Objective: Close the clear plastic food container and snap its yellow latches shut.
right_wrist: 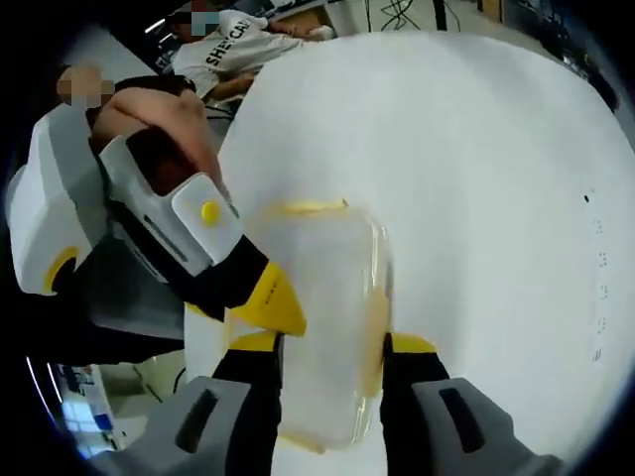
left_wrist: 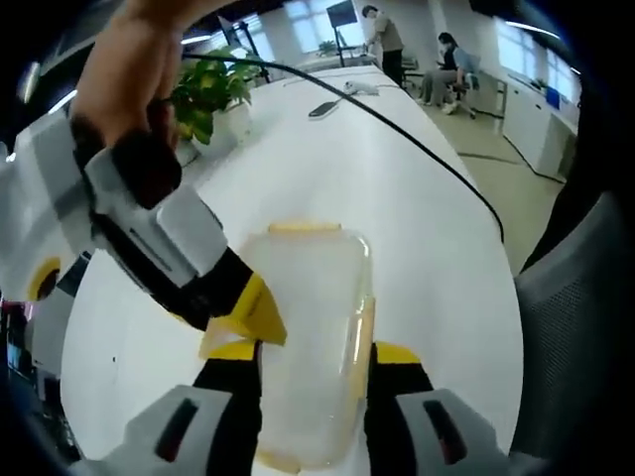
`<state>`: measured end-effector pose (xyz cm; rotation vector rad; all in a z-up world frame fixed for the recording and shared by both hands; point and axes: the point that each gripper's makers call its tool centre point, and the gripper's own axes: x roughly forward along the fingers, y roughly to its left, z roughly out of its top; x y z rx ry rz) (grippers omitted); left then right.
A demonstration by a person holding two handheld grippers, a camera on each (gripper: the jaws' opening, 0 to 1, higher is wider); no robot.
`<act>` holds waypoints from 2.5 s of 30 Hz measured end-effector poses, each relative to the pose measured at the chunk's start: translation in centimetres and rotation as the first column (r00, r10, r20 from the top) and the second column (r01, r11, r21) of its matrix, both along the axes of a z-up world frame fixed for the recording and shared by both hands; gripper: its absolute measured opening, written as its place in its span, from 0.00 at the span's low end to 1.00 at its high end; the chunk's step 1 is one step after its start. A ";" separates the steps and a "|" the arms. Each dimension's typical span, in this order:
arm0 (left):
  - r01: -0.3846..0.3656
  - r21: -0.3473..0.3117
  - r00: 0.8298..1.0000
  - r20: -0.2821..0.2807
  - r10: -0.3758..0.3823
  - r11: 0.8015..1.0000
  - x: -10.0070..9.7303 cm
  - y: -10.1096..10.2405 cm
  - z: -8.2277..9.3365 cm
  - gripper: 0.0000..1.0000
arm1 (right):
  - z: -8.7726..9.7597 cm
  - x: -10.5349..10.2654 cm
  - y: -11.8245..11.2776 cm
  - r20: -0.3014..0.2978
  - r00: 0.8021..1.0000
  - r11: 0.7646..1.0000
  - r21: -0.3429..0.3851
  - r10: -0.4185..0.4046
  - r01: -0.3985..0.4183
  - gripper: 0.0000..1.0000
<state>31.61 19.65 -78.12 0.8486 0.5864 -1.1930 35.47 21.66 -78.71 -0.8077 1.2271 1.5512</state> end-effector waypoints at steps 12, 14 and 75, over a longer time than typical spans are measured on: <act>-0.010 -0.001 0.999 0.049 0.010 1.000 -0.3 -0.4 0.1 0.37 | 0.2 -0.1 -0.6 0.066 0.998 0.999 0.046 -0.009 0.006 0.38; -0.003 0.001 0.999 0.048 0.003 1.000 -0.3 -0.4 0.2 0.37 | 0.3 -0.3 -0.7 0.078 0.997 0.999 0.032 -0.016 0.013 0.38; -0.474 -0.622 0.848 -0.133 0.513 0.623 0.2 6.0 0.0 0.89 | 1.9 -4.7 -6.6 0.181 0.416 0.354 0.851 -0.891 0.389 0.86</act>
